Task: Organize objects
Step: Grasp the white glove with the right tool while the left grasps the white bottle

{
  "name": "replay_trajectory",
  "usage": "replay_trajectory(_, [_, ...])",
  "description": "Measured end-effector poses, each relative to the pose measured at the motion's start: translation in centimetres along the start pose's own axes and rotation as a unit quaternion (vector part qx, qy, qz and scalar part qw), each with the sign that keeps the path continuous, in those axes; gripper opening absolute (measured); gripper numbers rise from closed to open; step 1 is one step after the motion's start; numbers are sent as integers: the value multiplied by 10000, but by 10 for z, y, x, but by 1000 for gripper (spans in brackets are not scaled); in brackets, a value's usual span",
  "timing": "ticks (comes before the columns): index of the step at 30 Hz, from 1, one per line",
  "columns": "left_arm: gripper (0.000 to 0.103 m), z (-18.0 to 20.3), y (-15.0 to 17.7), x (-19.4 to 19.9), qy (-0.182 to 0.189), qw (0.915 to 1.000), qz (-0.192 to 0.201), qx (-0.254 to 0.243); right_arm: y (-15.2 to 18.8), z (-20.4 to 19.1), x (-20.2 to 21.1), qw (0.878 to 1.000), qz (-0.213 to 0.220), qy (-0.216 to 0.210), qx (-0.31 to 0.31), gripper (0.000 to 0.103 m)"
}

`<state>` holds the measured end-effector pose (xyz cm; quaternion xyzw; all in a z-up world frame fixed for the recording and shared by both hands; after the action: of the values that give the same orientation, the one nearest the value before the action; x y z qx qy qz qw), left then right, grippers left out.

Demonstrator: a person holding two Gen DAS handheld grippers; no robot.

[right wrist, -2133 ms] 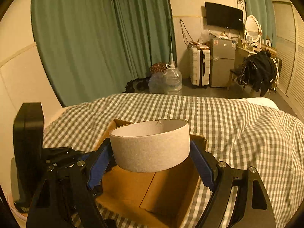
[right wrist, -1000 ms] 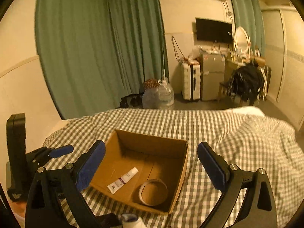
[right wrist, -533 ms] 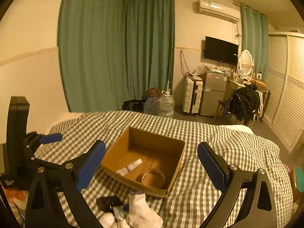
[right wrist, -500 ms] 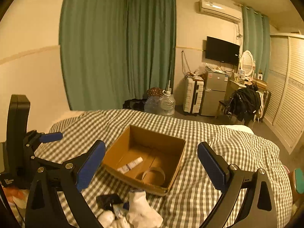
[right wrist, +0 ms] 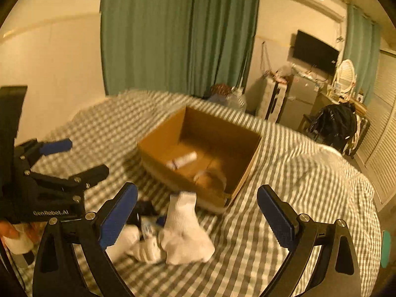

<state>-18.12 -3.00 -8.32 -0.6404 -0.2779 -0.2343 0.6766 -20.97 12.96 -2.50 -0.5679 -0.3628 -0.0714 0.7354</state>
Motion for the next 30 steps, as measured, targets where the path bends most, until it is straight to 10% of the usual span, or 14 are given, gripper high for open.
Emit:
replay_trajectory(18, [98,28,110,-53,-38,9892,-1257,-755,98,-3,-99,9838,-1728,-400,-244,90])
replay_trajectory(26, [42,42,124,-47,713,9843,-1479,-648,112,-8,-109,9769,-2080,-458,-179,81])
replay_trajectory(30, [41,42,127,-43,743,9836,-1508,-659,113,-6,-107,9773,-2074,-395,-148,71])
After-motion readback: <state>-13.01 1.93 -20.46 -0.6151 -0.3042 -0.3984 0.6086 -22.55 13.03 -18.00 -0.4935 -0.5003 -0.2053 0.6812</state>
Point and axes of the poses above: each gripper's, at about its wrist camera, not at the fingertips, and x roughly against the way its jaws point, z to its right, y to its underside, the point moved 8 cm from there along -x, roughly the way its jaws point, and after that the axes turned 1 degree about z, right-handed, at the moved point
